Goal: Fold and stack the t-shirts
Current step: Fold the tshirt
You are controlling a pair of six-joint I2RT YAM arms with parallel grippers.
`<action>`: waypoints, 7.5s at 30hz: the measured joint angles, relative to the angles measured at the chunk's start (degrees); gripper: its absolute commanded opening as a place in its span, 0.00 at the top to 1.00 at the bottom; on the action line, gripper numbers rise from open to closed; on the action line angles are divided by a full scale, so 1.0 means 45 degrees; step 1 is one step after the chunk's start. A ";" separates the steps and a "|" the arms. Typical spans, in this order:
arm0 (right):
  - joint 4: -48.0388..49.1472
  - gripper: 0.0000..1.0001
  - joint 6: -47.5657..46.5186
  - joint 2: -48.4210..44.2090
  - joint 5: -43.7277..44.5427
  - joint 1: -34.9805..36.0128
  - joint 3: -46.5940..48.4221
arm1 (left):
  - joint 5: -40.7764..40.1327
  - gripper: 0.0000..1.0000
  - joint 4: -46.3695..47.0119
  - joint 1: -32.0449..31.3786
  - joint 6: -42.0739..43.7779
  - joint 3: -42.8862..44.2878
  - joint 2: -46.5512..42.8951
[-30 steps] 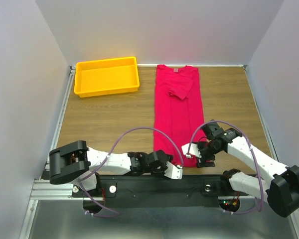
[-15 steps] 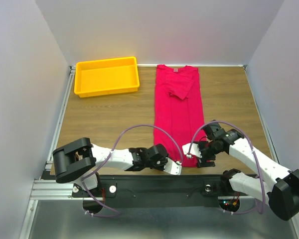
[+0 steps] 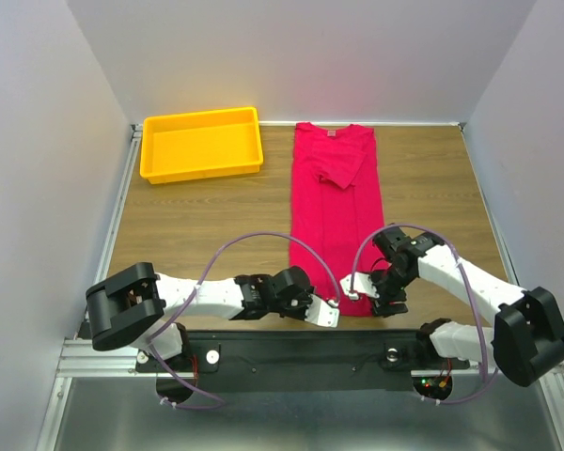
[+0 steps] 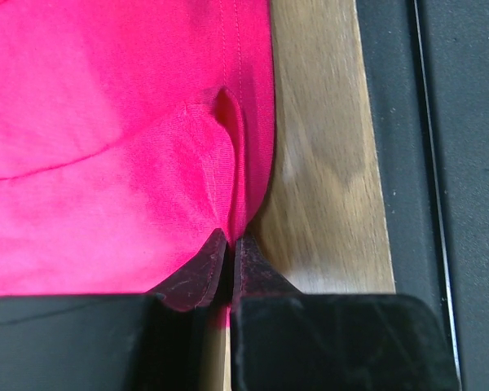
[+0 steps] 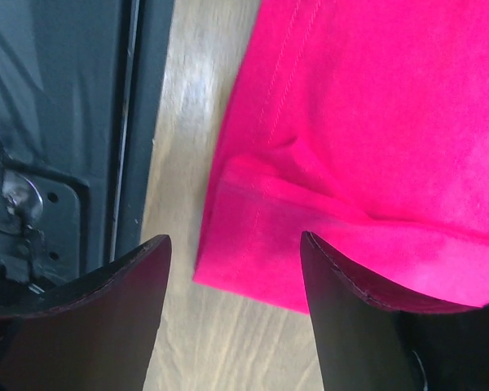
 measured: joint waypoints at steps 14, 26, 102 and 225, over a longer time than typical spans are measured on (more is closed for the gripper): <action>0.0015 0.31 0.0554 0.1447 0.1171 0.1700 0.0185 | 0.0534 1.00 -0.0291 0.0257 -0.0287 0.0102 -0.0121; 0.1277 0.42 0.3274 0.1554 0.2812 0.3560 -0.0034 | 0.0821 1.00 -0.1608 0.0379 -0.0461 0.0160 -0.0476; -0.1122 0.99 0.2934 0.5032 -0.2429 -0.5231 0.6951 | 0.4459 1.00 -0.0427 0.5309 -0.0112 0.3376 0.0758; 0.2589 0.92 0.9860 1.2813 -0.3706 -0.5994 1.3464 | 0.3934 0.54 0.1360 0.9097 -0.8291 1.0890 0.7689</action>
